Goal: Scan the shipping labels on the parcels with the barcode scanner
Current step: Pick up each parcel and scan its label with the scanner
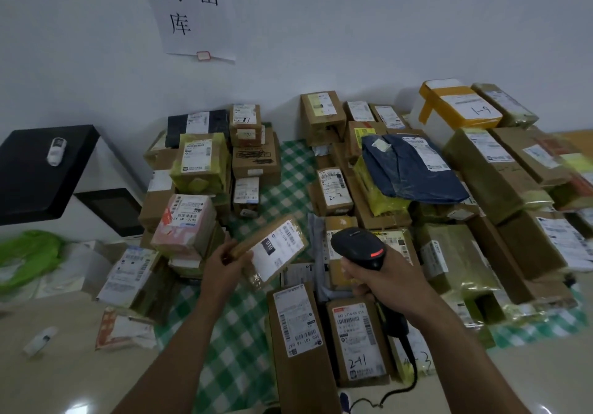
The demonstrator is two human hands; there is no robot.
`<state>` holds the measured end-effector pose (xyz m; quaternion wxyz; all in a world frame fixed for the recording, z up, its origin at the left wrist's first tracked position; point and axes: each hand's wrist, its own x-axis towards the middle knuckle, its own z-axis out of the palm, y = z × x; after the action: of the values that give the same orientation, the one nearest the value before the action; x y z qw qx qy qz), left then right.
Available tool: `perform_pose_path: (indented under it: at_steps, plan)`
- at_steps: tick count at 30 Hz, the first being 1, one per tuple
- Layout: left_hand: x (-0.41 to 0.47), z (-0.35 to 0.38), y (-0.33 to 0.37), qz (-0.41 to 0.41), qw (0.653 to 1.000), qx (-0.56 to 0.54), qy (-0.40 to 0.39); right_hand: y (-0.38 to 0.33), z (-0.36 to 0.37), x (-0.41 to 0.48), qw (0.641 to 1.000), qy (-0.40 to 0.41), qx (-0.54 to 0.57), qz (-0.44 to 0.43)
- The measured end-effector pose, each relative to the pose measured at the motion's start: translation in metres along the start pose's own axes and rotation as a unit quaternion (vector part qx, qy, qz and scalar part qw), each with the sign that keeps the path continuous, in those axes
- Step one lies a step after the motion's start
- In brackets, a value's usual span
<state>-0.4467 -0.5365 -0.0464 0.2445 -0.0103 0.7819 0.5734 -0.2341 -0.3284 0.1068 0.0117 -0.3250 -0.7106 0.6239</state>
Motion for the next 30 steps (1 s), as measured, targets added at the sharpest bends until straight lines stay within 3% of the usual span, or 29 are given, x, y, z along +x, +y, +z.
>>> perform_pose_path:
  at_steps: [3,9,14,21,30]
  plan:
    - [0.006,0.003,-0.011,-0.057,0.997,-0.007,-0.043,0.003,0.007,0.000,1.000,-0.004,0.007,0.009]
    - [0.018,0.026,-0.024,-0.143,0.977,-0.146,-0.063,0.007,0.022,0.001,1.000,0.008,-0.019,0.024]
    - [0.047,0.056,-0.015,-0.172,0.959,-0.205,-0.097,0.013,0.032,0.003,0.999,0.007,-0.020,0.046]
    - [0.076,0.092,-0.004,-0.146,0.988,-0.032,-0.032,0.030,0.043,0.011,0.994,0.030,0.000,0.102]
    - [0.083,0.109,-0.009,-0.158,0.978,0.075,-0.115,0.040,0.051,0.007,0.992,0.049,-0.002,0.115]
